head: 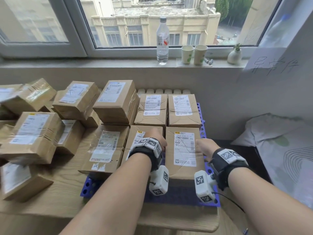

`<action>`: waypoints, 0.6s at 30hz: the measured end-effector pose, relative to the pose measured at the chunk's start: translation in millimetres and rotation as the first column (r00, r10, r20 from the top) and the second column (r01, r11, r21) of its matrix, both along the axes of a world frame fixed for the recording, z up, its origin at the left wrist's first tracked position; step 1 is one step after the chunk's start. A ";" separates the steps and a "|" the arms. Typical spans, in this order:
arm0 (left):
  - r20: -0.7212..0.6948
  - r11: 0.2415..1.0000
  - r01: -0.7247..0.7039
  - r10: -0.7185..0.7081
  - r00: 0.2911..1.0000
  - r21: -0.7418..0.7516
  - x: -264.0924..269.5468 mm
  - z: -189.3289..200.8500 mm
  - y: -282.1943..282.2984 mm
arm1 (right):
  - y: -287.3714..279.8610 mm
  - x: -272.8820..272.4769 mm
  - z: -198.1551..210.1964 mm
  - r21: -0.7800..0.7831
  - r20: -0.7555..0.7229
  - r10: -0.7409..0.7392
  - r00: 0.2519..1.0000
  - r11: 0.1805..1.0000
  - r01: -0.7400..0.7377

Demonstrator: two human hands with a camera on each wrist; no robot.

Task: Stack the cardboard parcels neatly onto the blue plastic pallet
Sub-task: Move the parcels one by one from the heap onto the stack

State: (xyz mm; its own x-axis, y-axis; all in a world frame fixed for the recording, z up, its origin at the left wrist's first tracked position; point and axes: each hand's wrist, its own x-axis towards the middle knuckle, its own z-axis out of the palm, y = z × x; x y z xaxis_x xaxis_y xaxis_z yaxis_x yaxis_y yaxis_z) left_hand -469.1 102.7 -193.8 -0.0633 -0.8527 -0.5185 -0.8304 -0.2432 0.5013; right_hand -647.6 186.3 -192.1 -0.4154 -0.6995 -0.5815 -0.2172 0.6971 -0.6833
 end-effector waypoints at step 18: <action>-0.268 0.991 -0.085 0.055 0.962 -0.101 156.6 102.7 10.5 | -36.0 155.0 87.9 -0.265 -0.163 0.082 0.983 0.956 -0.124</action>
